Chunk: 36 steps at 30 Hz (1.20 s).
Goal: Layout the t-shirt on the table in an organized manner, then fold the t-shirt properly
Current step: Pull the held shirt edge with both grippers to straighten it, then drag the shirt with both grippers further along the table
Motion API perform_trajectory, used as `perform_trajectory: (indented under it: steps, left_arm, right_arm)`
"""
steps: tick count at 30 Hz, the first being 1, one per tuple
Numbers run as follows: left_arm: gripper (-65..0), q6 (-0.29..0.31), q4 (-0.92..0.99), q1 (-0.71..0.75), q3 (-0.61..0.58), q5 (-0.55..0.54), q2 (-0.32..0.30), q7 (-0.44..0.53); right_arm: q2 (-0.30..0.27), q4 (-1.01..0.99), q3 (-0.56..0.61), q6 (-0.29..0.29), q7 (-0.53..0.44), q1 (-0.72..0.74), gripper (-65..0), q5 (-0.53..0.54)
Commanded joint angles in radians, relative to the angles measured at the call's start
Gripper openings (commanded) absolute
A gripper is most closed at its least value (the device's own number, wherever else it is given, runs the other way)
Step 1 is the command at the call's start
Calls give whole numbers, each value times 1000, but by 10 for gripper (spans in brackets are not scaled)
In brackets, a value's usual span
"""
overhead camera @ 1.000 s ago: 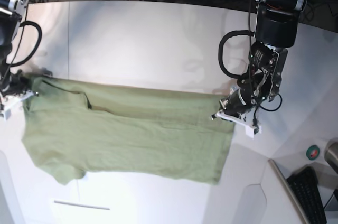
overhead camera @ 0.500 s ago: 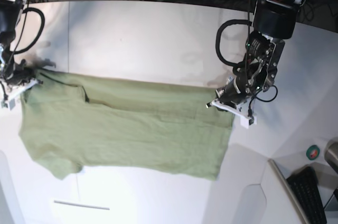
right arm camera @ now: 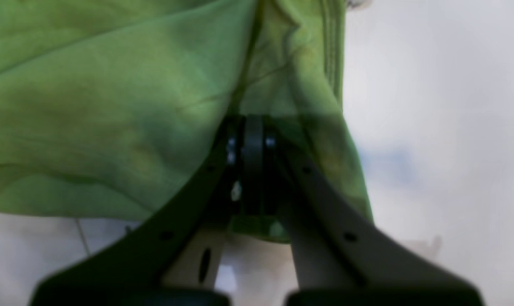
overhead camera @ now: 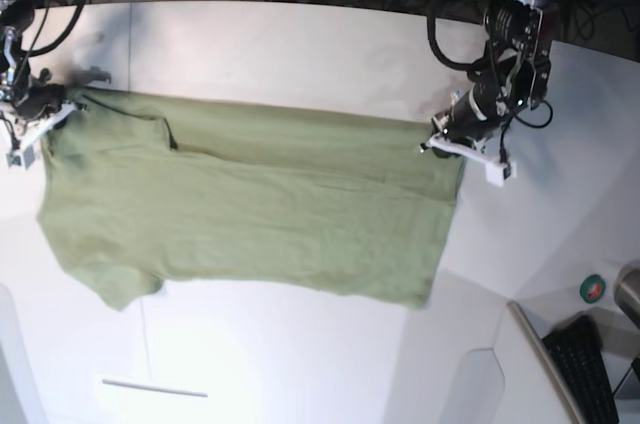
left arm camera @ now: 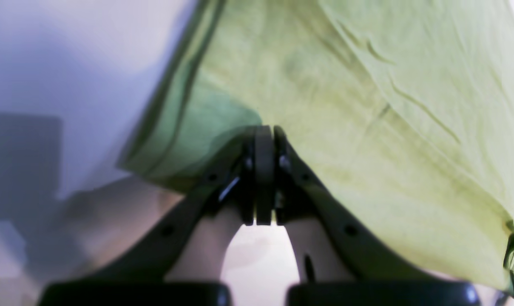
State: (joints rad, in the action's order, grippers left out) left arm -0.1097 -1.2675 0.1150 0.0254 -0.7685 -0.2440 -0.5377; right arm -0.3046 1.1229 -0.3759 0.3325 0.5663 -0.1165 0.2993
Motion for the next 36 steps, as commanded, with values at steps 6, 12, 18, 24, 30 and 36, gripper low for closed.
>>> perform_trajectory:
  steps: [6, 12, 18, 24, 30, 36]
  left_arm:
    - [-650, -17, -131, 105, 28, 2, -24, -5]
    - [-650, -17, -232, 177, 71, 1, -22, -6]
    - [-650, -17, -432, 220, 112, 1, -19, -92]
    - [-650, -17, -479, 99, 161, 10, 36, -236]
    - [-650, -17, -222, -91, 160, 10, 38, -255]
    - [-650, -17, -18, -203, 14, 65, 22, -249]
  right_arm:
    - [-15, 29, -5, -2, 22, -65, -650, -15]
    - [6, 159, -8, -2, 22, -145, -650, -18]
    - [14, 262, -56, -2, 33, -140, -650, -19]
    - [12, 368, -58, -2, 83, -137, -650, -19]
    - [12, 316, -53, -2, 82, -74, -650, -21]
    - [11, 153, -51, -2, 82, 15, -650, -21]
